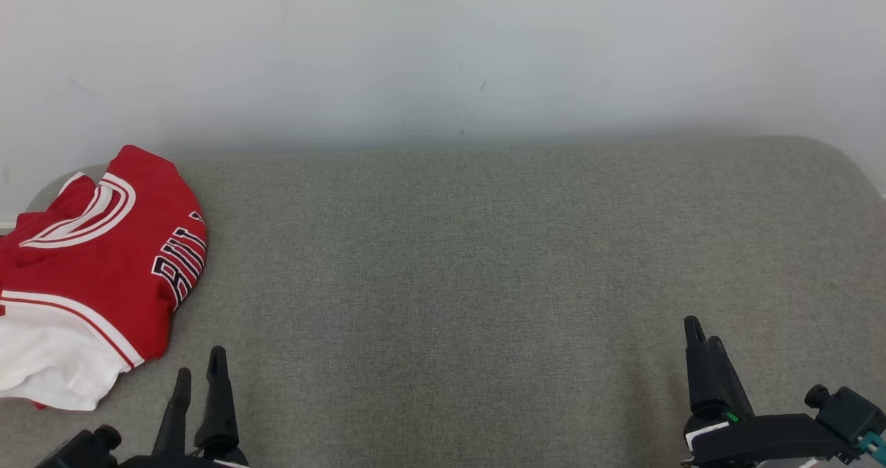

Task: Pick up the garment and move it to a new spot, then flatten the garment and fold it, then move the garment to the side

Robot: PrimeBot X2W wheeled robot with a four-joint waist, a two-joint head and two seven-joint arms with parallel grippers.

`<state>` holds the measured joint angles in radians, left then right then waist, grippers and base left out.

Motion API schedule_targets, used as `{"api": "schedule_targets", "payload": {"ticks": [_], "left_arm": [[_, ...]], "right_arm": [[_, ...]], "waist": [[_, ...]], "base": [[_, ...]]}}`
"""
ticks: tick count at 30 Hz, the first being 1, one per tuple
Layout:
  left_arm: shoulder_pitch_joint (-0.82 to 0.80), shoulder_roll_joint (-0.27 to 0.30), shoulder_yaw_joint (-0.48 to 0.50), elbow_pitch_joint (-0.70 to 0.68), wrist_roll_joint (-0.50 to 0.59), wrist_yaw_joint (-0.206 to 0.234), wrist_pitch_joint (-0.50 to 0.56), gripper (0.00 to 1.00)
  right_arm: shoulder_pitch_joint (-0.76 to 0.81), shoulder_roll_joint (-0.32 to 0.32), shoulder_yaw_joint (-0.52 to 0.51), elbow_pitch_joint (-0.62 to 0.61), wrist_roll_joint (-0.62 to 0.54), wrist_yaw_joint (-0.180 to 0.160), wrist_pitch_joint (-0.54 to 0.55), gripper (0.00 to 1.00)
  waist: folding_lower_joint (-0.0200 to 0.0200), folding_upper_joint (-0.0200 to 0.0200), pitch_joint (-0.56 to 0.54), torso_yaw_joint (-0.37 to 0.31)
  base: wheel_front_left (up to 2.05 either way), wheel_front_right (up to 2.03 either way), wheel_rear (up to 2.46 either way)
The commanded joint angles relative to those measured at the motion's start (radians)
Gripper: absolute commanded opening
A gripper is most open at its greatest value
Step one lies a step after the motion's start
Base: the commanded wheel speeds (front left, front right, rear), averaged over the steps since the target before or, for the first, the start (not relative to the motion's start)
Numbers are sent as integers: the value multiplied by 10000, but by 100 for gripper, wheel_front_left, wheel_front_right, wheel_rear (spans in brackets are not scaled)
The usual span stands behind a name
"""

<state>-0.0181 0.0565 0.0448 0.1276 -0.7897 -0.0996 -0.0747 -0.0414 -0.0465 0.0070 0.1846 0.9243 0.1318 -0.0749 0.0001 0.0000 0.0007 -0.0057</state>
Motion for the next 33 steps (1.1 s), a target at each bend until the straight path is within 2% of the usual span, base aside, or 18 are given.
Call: {"api": "schedule_targets", "payload": {"ticks": [1, 14, 33], "left_arm": [[48, 109, -44, -207, 446, 20, -116, 100], [180, 307, -416, -392, 2130, 215, -515, 100], [343, 458, -752, -720, 4041, 466, -988, 100]], "right_arm": [[-86, -35, 91, -156, -471, -8, -122, 100], [14, -40, 470, -225, -2320, -10, -526, 100], [63, -44, 871, -309, -4238, -13, -987, 100]], "waist": [[-1, 0, 4, 8], [-1, 0, 25, 60], [-1, 0, 3, 59]], "base": [[0, 0, 0], [0, 0, 0], [0, 0, 0]]}}
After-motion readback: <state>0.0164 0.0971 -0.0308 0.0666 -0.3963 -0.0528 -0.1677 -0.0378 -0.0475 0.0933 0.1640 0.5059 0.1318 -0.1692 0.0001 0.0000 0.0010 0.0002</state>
